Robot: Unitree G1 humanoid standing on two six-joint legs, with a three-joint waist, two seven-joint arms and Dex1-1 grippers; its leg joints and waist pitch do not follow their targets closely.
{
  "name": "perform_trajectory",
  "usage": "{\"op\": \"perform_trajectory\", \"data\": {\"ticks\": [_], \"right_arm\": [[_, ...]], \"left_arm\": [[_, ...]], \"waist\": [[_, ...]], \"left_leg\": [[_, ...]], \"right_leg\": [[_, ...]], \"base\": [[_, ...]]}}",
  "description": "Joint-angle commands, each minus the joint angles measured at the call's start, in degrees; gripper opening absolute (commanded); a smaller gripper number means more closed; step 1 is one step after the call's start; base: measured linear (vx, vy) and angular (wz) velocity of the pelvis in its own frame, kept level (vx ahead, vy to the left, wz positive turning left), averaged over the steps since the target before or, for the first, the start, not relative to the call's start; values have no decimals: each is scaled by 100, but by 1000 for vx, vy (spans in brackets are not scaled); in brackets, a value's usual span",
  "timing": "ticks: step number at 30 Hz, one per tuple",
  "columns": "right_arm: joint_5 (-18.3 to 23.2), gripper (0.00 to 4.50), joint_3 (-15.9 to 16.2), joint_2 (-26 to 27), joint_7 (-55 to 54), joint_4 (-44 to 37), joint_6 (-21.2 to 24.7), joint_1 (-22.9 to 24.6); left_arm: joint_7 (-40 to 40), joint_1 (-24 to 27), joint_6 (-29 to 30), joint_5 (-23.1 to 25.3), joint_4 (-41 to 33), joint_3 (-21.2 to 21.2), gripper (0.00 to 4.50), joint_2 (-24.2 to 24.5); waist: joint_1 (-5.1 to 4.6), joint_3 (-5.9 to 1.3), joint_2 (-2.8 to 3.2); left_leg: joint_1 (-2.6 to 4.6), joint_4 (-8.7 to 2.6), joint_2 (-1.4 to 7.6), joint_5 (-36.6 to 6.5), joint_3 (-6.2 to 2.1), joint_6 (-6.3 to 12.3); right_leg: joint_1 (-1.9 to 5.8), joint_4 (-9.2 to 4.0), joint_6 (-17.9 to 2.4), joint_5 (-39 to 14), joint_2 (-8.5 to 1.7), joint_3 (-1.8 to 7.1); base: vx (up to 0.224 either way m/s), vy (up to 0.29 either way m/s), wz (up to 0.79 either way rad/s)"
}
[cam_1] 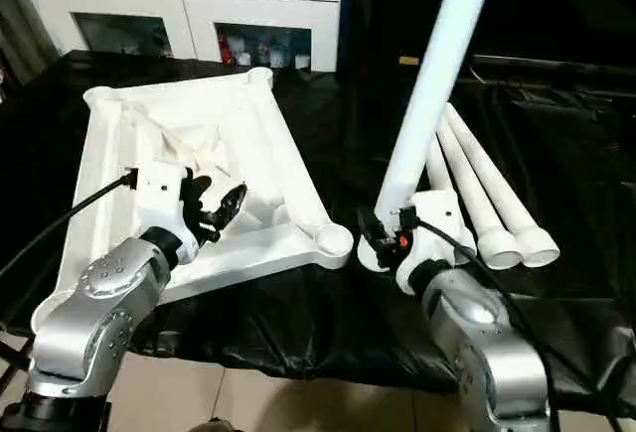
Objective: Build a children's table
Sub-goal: Pick table leg, then insert table leg to table base
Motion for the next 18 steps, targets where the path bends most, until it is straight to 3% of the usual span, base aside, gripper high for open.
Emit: {"op": "perform_trajectory", "data": {"ticks": [1,2,3,6,7,8,13,14,18], "right_arm": [[193,189,-115,-59,221,97,39,-148],[255,189,-157,-94,310,146,46,-197],[344,189,-190,-162,461,215,70,-264],[522,189,-267,-233,683,319,117,-370],[616,189,-334,-285,842,460,100,-465],[670,189,-377,-321,945,572,76,-525],[857,189,-405,-514,1467,945,11,-665],[870,189,-377,-554,1551,980,16,-677],[890,189,-251,-648,1810,1040,-25,-714]], "left_arm": [[-526,31,36,-196,-83,-227,343,159],[-730,19,60,-239,-73,-324,349,256],[-1048,-14,86,-307,-24,-463,349,395],[-1497,-97,93,-323,110,-699,388,629],[-1874,-190,5,-238,291,-934,392,845],[-2100,-262,-25,-192,434,-1061,359,965],[-2742,-692,-84,-38,1132,-1436,336,1240],[-2799,-784,-143,28,1278,-1499,295,1261],[-2894,-1172,-485,251,1989,-1601,285,1240]], "waist": [[-14,-271,-124],[-5,-273,-96],[-10,-271,-131],[3,-271,-127],[1,-273,-156],[16,-275,-135],[14,-287,-113],[16,-293,-115],[16,-293,-86]], "left_leg": [[97,-552,263,-1228,-138,-160],[98,-552,265,-1178,-141,-153],[91,-548,272,-1087,-129,-137],[96,-533,264,-880,-116,-63],[93,-527,262,-839,-107,-38],[110,-528,260,-784,-110,-5],[113,-518,278,-611,-99,-28],[116,-509,275,-544,-91,-4],[130,-505,277,-638,-85,4]], "right_leg": [[170,-433,-535,-1410,-363,90],[158,-417,-565,-1362,-369,95],[171,-408,-588,-1231,-366,92],[179,-380,-663,-1043,-373,90],[189,-385,-676,-1009,-375,90],[174,-382,-680,-1012,-372,91],[218,-331,-902,-692,-394,79],[221,-320,-966,-565,-395,74],[231,-340,-1065,-587,-395,64]], "base": [[0,0,0],[0,0,0],[0,0,0],[0,0,0],[0,0,0],[0,0,0],[0,0,0],[0,0,0],[0,0,0]]}}
